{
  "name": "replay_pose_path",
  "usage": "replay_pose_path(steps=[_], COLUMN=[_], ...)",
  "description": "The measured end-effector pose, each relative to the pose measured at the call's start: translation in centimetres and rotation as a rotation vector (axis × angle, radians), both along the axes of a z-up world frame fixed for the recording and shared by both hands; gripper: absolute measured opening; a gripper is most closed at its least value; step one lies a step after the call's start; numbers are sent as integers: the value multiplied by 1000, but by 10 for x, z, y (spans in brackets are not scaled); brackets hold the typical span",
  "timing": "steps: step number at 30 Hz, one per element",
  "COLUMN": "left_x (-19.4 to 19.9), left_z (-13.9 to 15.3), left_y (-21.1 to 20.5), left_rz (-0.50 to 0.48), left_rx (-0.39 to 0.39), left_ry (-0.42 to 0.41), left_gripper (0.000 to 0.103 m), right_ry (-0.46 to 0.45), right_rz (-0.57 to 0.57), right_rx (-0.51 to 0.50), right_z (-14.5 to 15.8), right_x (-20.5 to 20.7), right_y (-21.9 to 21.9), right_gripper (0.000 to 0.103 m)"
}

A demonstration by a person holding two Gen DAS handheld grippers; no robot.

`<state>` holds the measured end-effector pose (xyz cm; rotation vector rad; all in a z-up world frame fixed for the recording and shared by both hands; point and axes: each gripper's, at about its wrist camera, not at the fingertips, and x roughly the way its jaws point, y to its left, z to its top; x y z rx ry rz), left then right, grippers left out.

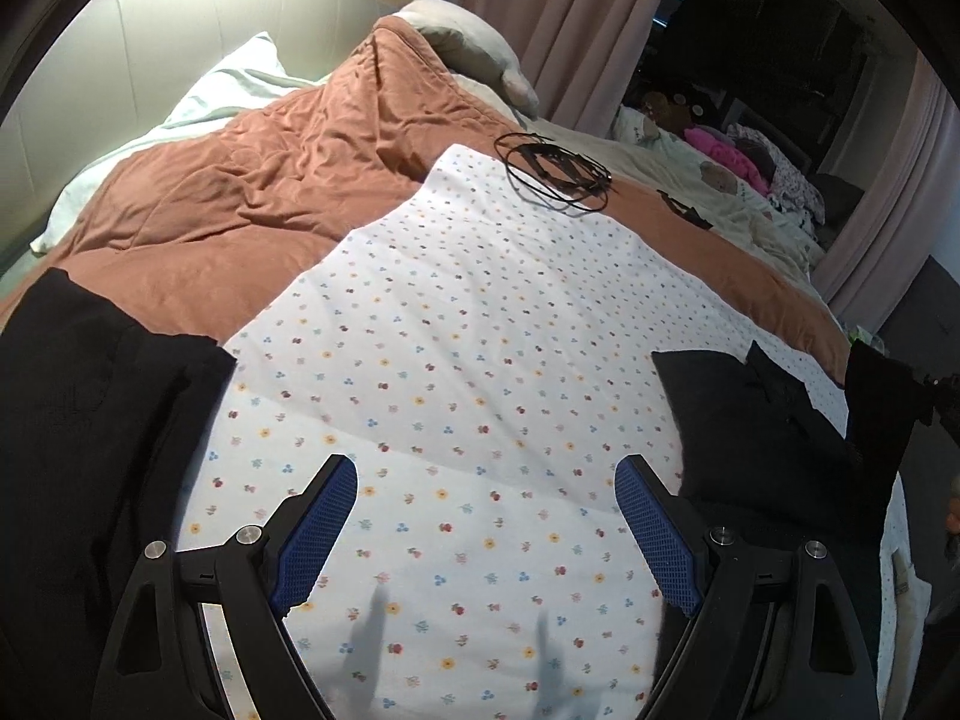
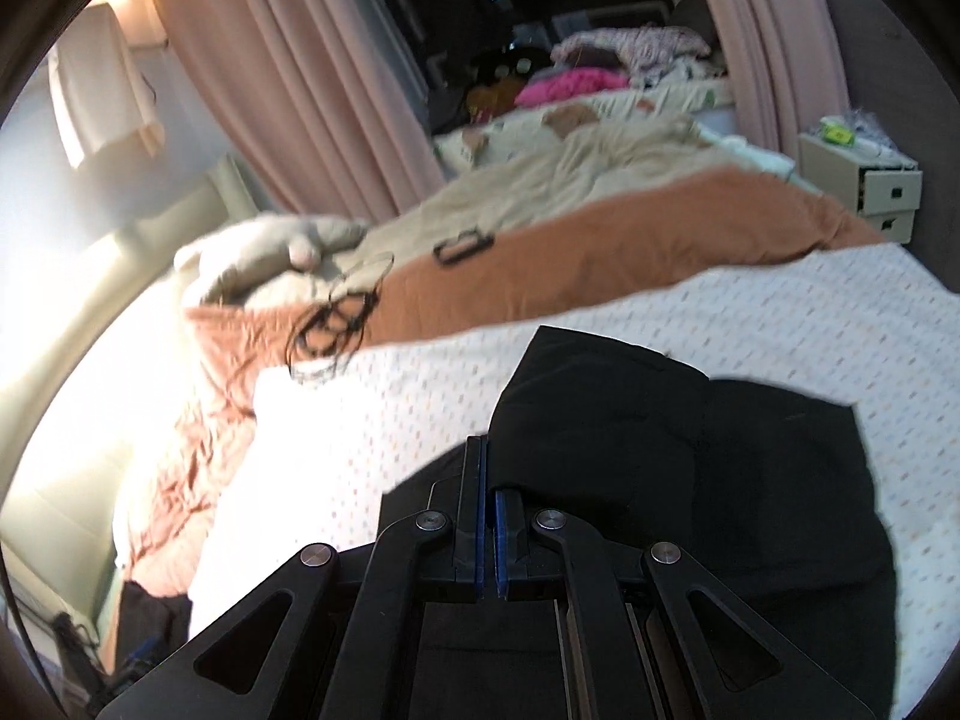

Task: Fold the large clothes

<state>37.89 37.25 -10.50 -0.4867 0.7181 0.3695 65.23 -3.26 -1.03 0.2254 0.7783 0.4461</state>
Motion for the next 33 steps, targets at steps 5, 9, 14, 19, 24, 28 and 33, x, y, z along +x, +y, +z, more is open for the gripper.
replay_pose_path(steps=[5,9,14,19,24,28,33], left_x=[-6,0,20,47,76,103,132], left_z=[-10,-13,-8,1,10,15,15], left_y=[13,7,-19,-56,-101,-142,-187], left_rz=[32,21,-31,-107,-189,-262,-339], left_rx=[-6,-14,-1,22,50,90,123], left_ry=[27,35,42,43,48,63,82], left_gripper=[89,89,89,89,89,89,89], right_ry=[109,163,195,180,180,190,211], right_rz=[80,169,156,83,-6,-65,-135], right_rx=[-194,-231,-189,-177,-124,-89,-40], right_z=[-50,-73,-74,-68,-68,-76,-96], right_x=[1,-10,-17,-25,-28,-31,-33], right_y=[55,63,21,-33,-100,-144,-192], right_gripper=[21,63,63,63,63,63,63])
